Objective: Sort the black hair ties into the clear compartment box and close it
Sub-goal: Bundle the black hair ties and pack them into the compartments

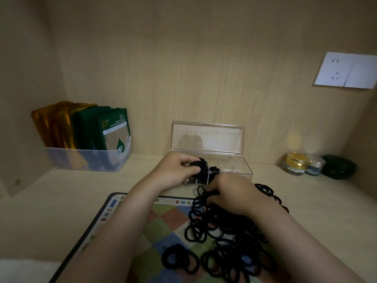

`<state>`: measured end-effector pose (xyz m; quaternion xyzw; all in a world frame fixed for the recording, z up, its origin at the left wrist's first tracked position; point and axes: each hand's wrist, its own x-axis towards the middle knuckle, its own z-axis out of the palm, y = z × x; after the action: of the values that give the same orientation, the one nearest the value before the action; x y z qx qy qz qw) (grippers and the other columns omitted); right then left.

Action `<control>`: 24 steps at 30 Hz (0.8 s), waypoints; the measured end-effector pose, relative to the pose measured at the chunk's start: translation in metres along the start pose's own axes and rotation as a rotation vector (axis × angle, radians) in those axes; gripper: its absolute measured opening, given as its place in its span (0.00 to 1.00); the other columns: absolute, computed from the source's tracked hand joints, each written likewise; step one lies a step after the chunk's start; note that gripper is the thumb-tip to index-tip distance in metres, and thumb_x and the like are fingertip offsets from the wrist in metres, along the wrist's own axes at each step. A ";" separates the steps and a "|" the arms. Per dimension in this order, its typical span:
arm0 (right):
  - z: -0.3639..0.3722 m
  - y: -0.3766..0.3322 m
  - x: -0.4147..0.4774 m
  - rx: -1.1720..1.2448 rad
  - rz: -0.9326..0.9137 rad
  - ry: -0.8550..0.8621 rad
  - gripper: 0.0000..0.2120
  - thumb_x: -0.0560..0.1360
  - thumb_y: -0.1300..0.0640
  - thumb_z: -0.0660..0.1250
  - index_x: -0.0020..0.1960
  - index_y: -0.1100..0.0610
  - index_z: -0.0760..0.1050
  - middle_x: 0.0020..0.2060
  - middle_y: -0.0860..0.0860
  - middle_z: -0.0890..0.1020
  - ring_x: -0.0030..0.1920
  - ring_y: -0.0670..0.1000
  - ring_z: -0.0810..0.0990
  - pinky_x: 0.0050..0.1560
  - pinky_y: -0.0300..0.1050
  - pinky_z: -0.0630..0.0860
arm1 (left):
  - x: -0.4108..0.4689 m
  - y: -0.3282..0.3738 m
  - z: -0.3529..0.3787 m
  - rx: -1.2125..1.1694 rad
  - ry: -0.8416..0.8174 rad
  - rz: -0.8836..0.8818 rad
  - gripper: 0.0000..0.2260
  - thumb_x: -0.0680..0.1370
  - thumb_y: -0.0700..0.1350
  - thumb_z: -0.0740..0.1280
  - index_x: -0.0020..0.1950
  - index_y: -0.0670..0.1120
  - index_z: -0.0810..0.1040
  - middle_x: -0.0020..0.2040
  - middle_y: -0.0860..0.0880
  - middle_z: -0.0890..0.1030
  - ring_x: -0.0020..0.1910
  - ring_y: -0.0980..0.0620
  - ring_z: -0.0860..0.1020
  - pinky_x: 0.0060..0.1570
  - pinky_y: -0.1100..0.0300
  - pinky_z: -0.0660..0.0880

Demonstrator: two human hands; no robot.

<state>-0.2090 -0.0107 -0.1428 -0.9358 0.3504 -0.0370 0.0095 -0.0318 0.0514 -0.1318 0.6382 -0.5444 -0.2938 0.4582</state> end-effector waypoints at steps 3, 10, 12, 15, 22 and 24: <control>-0.004 0.004 -0.002 0.153 0.025 0.031 0.07 0.73 0.45 0.71 0.47 0.46 0.84 0.40 0.44 0.84 0.43 0.46 0.80 0.43 0.44 0.76 | 0.001 -0.002 0.002 0.011 0.017 0.014 0.12 0.78 0.41 0.70 0.59 0.52 0.83 0.44 0.55 0.85 0.36 0.54 0.79 0.48 0.55 0.81; -0.013 0.015 -0.013 1.032 0.097 0.137 0.05 0.76 0.59 0.72 0.42 0.56 0.84 0.33 0.50 0.84 0.33 0.45 0.81 0.33 0.38 0.73 | 0.003 -0.003 0.012 0.036 0.106 0.069 0.12 0.76 0.42 0.72 0.59 0.53 0.83 0.42 0.56 0.84 0.31 0.62 0.78 0.39 0.66 0.75; -0.014 0.017 -0.014 1.227 0.116 0.125 0.06 0.78 0.60 0.69 0.46 0.61 0.83 0.35 0.56 0.82 0.34 0.52 0.81 0.28 0.39 0.69 | 0.002 -0.001 0.018 0.006 0.088 0.077 0.12 0.76 0.42 0.71 0.59 0.51 0.83 0.42 0.55 0.85 0.31 0.62 0.79 0.39 0.65 0.76; -0.012 0.019 -0.012 1.276 0.158 0.143 0.07 0.77 0.55 0.71 0.45 0.58 0.84 0.34 0.61 0.81 0.34 0.59 0.75 0.25 0.41 0.64 | -0.002 0.005 0.026 -0.152 0.002 0.055 0.10 0.78 0.40 0.69 0.58 0.48 0.84 0.44 0.53 0.85 0.30 0.64 0.78 0.36 0.69 0.75; -0.007 0.017 -0.006 1.050 0.325 0.355 0.10 0.74 0.53 0.74 0.42 0.61 0.83 0.24 0.56 0.80 0.17 0.44 0.70 0.19 0.33 0.63 | 0.000 0.001 0.034 -0.389 -0.142 -0.075 0.12 0.80 0.47 0.68 0.62 0.46 0.82 0.53 0.48 0.86 0.50 0.50 0.84 0.53 0.56 0.81; -0.006 0.017 -0.006 1.011 0.329 0.363 0.11 0.74 0.52 0.74 0.41 0.59 0.83 0.24 0.55 0.80 0.18 0.42 0.70 0.20 0.32 0.63 | 0.001 -0.004 0.035 -0.256 -0.102 -0.038 0.14 0.78 0.46 0.71 0.64 0.49 0.81 0.55 0.51 0.85 0.51 0.50 0.84 0.52 0.58 0.81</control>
<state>-0.2247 -0.0197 -0.1376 -0.7264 0.4265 -0.3588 0.4021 -0.0603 0.0409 -0.1493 0.5689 -0.5131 -0.4015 0.5018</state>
